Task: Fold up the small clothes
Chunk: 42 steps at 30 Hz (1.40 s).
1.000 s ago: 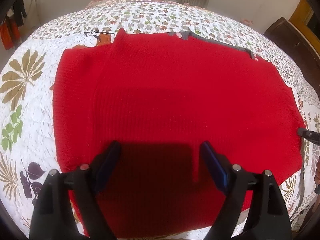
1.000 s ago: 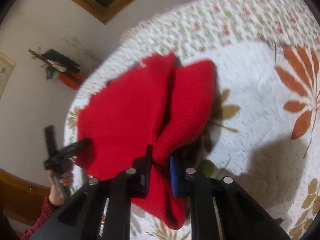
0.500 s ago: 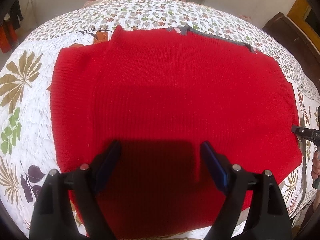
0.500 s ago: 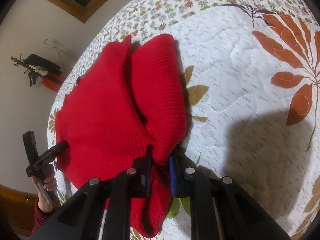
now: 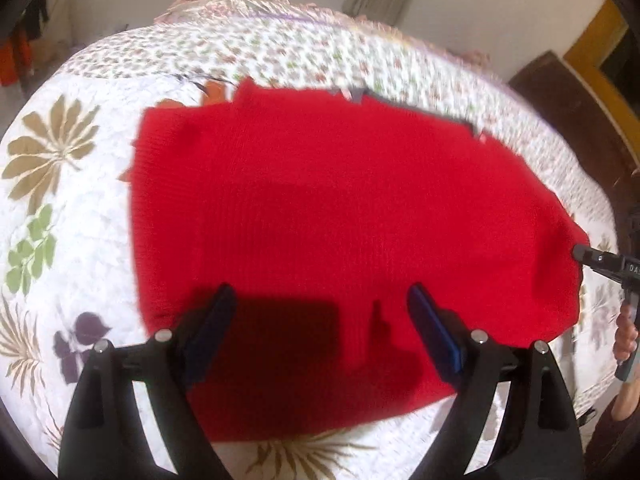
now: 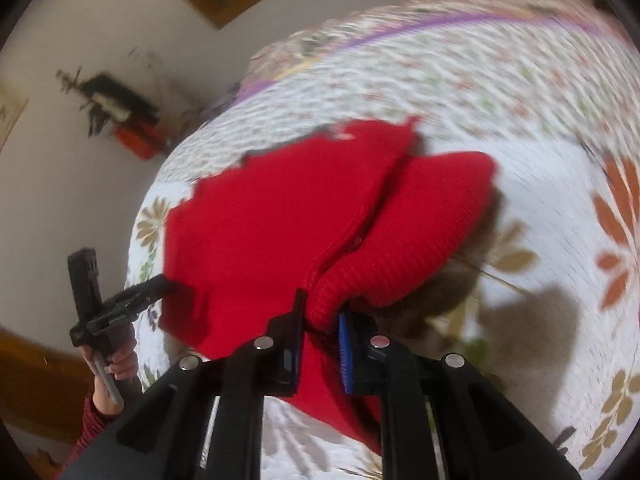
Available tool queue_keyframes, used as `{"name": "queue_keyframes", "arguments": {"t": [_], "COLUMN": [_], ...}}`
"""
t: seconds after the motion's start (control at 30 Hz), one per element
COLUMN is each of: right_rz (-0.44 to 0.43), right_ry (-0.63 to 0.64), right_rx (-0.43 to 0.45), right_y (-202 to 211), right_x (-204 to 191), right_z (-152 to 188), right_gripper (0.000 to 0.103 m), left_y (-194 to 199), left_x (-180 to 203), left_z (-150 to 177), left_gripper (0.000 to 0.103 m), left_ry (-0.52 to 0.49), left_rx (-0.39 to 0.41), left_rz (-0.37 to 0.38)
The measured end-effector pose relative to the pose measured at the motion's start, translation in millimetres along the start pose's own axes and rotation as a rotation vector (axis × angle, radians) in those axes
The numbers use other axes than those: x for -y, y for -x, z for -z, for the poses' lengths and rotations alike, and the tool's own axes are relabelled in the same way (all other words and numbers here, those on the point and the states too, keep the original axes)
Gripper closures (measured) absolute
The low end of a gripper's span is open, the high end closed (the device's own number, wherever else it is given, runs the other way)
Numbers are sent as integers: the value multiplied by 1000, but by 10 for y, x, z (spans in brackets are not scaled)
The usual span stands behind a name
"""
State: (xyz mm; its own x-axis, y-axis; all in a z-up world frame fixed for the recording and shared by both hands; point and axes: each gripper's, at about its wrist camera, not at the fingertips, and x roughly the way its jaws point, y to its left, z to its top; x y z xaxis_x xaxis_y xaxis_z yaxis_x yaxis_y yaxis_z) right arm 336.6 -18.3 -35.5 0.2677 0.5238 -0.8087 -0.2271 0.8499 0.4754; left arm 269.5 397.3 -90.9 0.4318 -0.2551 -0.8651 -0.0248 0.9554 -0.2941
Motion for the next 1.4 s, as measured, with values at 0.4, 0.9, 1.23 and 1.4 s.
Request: {"name": "queue_keyframes", "arguments": {"t": [0.4,0.9,1.23,1.4], "right_rz": [-47,-13,46,29], "right_ry": [146,163,33,11], "right_rx": [-133,-67,-59,-63], "right_y": [-939,-511,-324,-368], "right_x": [-986,-656,252,429], "right_z": [-82,60,347,454], "right_gripper": [90,69,69,67], "left_y": [191,193,-293,-402], "left_x": [-252,-178,516,649], "left_z": [104,185,119,105], "left_gripper": [16,16,18,19], "left_ry": [11,12,-10,-14], "left_rx": [29,18,-96,-101], "left_rz": [0,89,254,278]}}
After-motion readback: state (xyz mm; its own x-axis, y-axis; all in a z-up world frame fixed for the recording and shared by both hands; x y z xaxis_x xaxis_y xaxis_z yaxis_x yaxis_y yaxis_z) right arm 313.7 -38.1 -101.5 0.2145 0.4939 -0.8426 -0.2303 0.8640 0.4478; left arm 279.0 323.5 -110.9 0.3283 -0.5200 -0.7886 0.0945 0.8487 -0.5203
